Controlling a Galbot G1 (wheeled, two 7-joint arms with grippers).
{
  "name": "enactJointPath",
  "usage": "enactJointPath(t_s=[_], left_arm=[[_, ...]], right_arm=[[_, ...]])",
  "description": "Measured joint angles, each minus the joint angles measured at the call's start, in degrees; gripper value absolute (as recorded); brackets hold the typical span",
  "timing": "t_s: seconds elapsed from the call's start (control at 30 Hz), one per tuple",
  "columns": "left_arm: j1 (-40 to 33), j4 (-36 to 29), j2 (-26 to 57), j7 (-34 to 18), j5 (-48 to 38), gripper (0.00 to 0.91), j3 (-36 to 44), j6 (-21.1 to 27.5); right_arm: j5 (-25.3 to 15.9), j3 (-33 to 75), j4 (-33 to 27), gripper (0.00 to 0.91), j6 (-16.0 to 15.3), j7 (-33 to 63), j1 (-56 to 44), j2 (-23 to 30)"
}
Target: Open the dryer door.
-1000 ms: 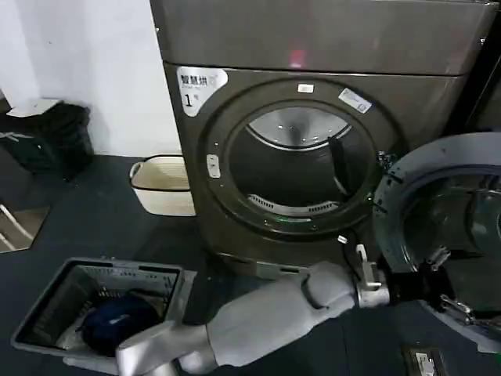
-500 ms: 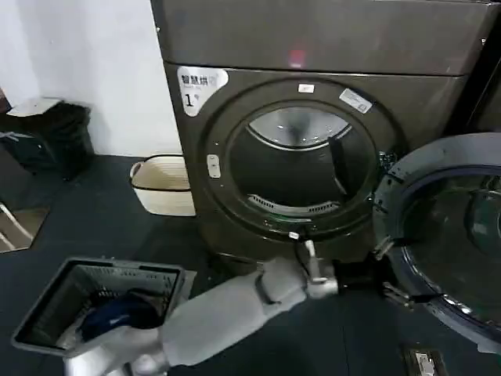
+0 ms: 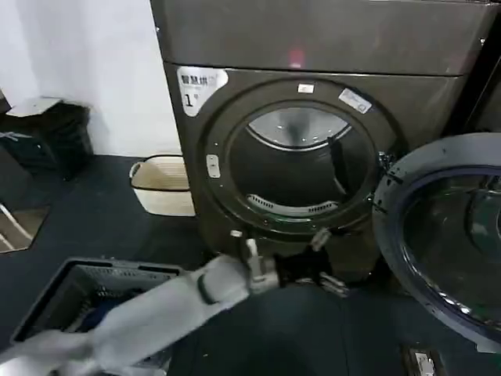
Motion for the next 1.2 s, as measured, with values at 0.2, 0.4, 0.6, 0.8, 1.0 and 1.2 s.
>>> enactJointPath(t_s=[0.2, 0.4, 0.6, 0.8, 1.0, 1.2], left_arm=[[-0.3, -3.9, 9.5, -4.9, 1.2, 0.907, 0.4, 0.6], [-0.6, -6.5, 19.3, -9.8, 3.4, 0.907, 1.3, 2.9], [-1.2, -6.4, 27.9, -9.1, 4.0, 0.907, 3.5, -1.1], [-0.4, -6.9, 36.4, -10.1, 5.0, 0.907, 4.3, -1.6], [1.5, -7.7, 44.5, -11.6, 5.0, 0.907, 5.1, -0.3], [6.2, -7.4, 51.9, -11.1, 6.5, 0.907, 3.2, 1.1]], right_arm=[[-0.3, 0.8, 1.0, 0.907, -0.5, -0.3, 0.0, -0.3], [-0.5, 1.4, 2.3, 0.907, -0.8, -0.8, -0.1, -0.5], [-1.0, 1.5, 3.5, 0.907, -1.0, -0.9, 0.3, -0.5], [-2.1, 2.3, 3.6, 0.907, -0.9, -0.5, 0.4, -1.0], [-2.6, 3.7, 3.7, 0.907, -0.6, -0.4, 0.4, -1.5], [-2.7, 4.7, 3.0, 0.907, -0.1, -0.5, 0.4, -2.1]])
